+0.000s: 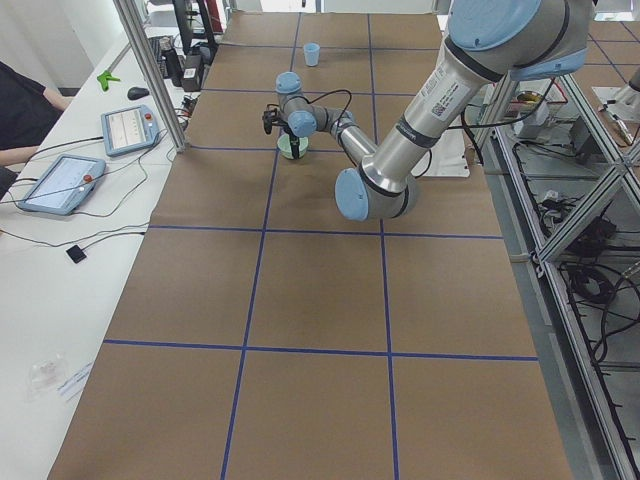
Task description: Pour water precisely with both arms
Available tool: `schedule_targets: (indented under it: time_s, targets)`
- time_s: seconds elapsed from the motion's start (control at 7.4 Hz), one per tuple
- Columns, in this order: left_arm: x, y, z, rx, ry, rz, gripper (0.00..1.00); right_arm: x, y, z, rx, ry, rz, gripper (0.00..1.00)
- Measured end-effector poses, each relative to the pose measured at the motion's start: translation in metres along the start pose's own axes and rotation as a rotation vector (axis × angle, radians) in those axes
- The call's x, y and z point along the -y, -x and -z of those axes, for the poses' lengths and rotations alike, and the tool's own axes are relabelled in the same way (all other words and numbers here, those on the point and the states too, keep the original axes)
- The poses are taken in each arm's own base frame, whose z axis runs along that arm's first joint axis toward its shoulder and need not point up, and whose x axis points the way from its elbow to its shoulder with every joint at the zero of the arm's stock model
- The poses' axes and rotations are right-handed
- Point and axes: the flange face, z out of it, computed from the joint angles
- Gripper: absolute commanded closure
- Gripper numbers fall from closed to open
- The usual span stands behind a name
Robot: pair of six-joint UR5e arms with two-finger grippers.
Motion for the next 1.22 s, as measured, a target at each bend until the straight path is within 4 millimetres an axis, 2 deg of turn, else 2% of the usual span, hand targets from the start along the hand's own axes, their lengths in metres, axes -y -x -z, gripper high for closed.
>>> schedule_targets:
  time_s: [0.27,0.41,0.54,0.81,1.22]
  targets:
    - [-0.005,-0.002,-0.013,0.004,0.002,-0.009,0.74,-0.001,-0.002,-0.002,-0.002,0.003,-0.003,0.00]
    - [-0.007,-0.003,-0.016,0.005,0.004,-0.012,0.86,-0.001,-0.002,-0.002,-0.002,0.004,-0.005,0.00]
    - [-0.009,-0.004,-0.017,0.007,0.002,-0.014,0.88,-0.001,-0.003,-0.003,-0.002,0.005,-0.006,0.00]
    - [-0.012,-0.006,-0.020,0.012,-0.006,-0.018,1.00,-0.001,-0.003,-0.004,-0.001,0.007,-0.007,0.00]
    - [-0.011,-0.016,-0.011,0.001,-0.012,0.002,1.00,-0.001,-0.005,-0.005,-0.004,0.009,-0.009,0.00]
